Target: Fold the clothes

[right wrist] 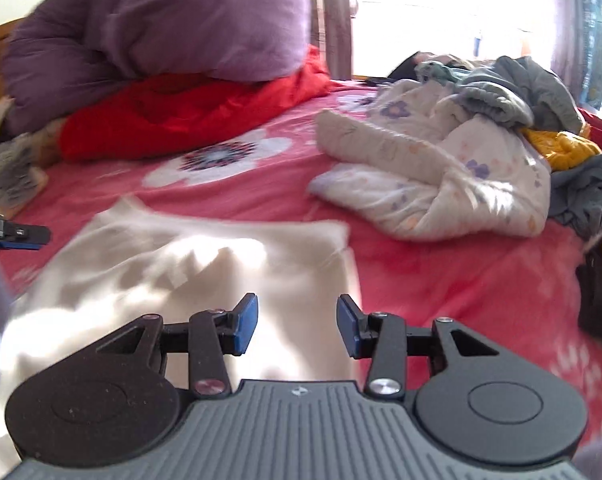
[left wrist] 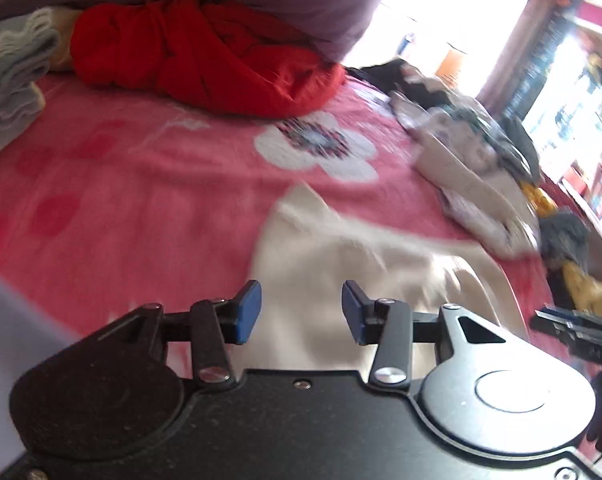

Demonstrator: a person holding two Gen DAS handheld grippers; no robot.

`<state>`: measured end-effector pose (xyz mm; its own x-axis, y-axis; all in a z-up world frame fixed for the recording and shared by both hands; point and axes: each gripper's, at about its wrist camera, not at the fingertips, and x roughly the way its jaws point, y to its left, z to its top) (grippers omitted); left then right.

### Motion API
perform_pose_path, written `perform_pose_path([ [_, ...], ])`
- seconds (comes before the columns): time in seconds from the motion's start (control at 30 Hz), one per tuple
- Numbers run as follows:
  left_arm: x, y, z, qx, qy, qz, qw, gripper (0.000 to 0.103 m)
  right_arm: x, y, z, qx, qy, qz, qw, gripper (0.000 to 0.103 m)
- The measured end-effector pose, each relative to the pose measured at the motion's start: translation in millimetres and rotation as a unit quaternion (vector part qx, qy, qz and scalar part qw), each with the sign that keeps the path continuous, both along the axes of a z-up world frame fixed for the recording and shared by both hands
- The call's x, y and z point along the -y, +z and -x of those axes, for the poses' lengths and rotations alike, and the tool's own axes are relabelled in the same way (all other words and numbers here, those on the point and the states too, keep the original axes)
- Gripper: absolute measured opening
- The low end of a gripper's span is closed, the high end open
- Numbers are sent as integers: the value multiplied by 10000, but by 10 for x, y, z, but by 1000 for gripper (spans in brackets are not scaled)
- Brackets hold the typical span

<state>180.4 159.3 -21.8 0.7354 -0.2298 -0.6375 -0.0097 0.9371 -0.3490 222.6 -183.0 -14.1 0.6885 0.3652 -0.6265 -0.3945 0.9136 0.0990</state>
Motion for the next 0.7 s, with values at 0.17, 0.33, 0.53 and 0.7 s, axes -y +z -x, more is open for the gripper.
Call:
perform_pose_path([
  [0.17,658,42,966,67,-730,-831,9938,42,-293,3,1016,3,737,-4,9973,44],
  [0.33,1101,-292,1427,-352,-1061,-1592,9809,35,-701,-165,1761,257,1392,378,9892,42],
  [0.53,1410,-530,1948,67,-1477,-2651,9528,36,-983,-486,2417,600,1844,1807,9642,42],
  [0.7,1125,-332,2033,571,-725,-1995,9755,36,-819,-266,2479,957,1341,1063,9806,42],
])
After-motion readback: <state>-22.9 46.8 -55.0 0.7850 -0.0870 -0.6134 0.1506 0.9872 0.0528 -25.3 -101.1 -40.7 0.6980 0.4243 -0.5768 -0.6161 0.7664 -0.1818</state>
